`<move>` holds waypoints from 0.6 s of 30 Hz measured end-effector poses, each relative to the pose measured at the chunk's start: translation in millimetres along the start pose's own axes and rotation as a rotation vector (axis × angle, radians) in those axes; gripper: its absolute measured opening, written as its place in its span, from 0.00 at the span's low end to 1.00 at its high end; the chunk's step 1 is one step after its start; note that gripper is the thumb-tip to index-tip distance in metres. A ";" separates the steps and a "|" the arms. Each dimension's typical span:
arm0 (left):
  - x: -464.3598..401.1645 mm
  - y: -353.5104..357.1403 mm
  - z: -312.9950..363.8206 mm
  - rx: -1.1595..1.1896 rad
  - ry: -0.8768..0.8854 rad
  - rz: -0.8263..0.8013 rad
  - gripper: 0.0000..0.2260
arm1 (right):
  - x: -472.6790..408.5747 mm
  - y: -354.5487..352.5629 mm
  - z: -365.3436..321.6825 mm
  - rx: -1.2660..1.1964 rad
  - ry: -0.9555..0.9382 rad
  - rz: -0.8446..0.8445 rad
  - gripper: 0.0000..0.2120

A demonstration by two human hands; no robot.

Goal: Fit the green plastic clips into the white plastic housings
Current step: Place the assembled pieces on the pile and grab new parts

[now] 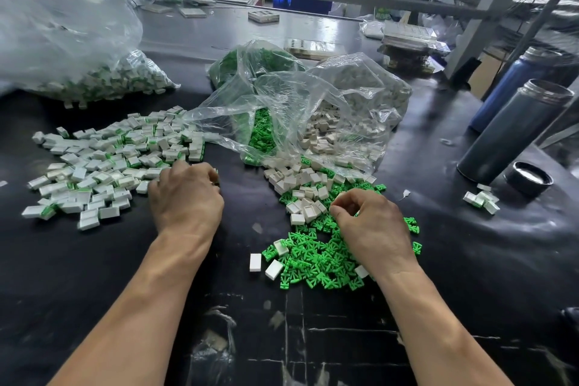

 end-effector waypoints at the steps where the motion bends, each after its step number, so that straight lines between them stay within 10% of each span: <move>1: 1.3 -0.6 2.9 0.022 0.032 0.018 0.08 | 0.1 -1.2 -0.1 0.005 -0.002 -0.017 0.05; 7: 23.0 13.9 39.3 0.389 0.273 -0.173 0.02 | 1.1 -0.3 -2.7 0.105 0.027 -0.148 0.09; 18: 39.8 35.6 61.5 0.287 0.467 -0.392 0.10 | 1.9 4.7 -5.4 0.153 0.009 -0.128 0.07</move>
Point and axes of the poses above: each hand's wrist, its own x-axis away from the middle knuckle, its own y-axis out of the palm, z = x × y, the point moved 4 cm from there along -x, towards the middle knuckle, and after that the axes turned 11 degrees about -z, right-handed, at the moved point
